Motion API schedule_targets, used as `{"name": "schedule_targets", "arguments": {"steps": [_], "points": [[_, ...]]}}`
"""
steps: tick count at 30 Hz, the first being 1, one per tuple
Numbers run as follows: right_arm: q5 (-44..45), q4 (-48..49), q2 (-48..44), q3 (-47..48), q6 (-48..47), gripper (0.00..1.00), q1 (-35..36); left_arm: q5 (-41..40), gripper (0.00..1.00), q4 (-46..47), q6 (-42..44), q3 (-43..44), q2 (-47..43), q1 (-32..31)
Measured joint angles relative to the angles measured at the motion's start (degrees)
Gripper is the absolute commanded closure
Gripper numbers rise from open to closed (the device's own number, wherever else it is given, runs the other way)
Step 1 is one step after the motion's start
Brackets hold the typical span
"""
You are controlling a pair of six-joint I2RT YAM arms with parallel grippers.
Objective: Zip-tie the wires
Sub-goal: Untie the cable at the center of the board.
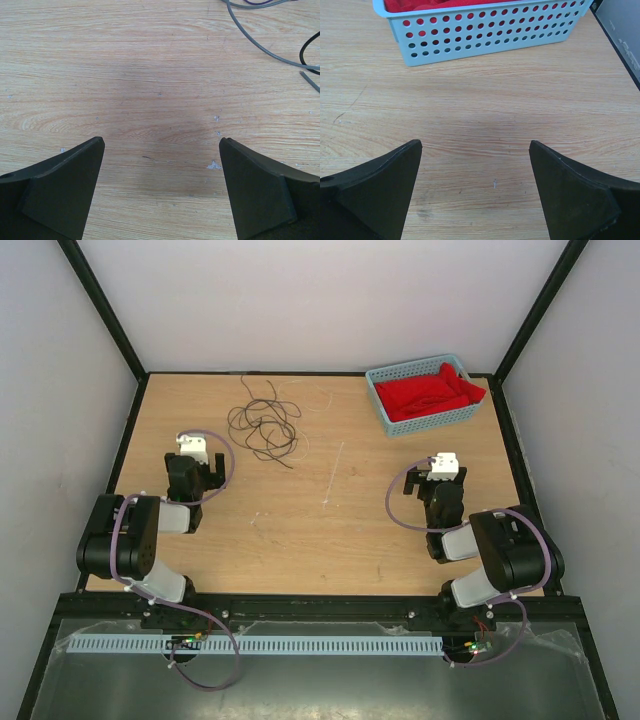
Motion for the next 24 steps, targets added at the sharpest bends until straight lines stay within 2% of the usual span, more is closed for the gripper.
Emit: {"name": "schedule_targets", "arguments": {"steps": [13,17,21,24], "points": [[-0.26,-0.37,-0.07,0.13,-0.26,0.01,0.00,0.35,0.01,0.00,-0.02,0.00,0.00,0.02],[-1.09,-8.66,-3.87,3.39,-0.37,0.01,0.00,0.42,0.01,-1.99,0.11,0.09,-1.14,-0.02],[-1.22,-21.59,-11.37,9.16,2.86,0.01,0.00,-0.13,0.01,-10.19,1.57,0.92,-10.58,-2.34],[-1.99,-31.17,-13.81,15.08,6.36,0.01,0.02,1.70,0.01,-16.79,0.72,5.68,-17.05,-4.79]]}}
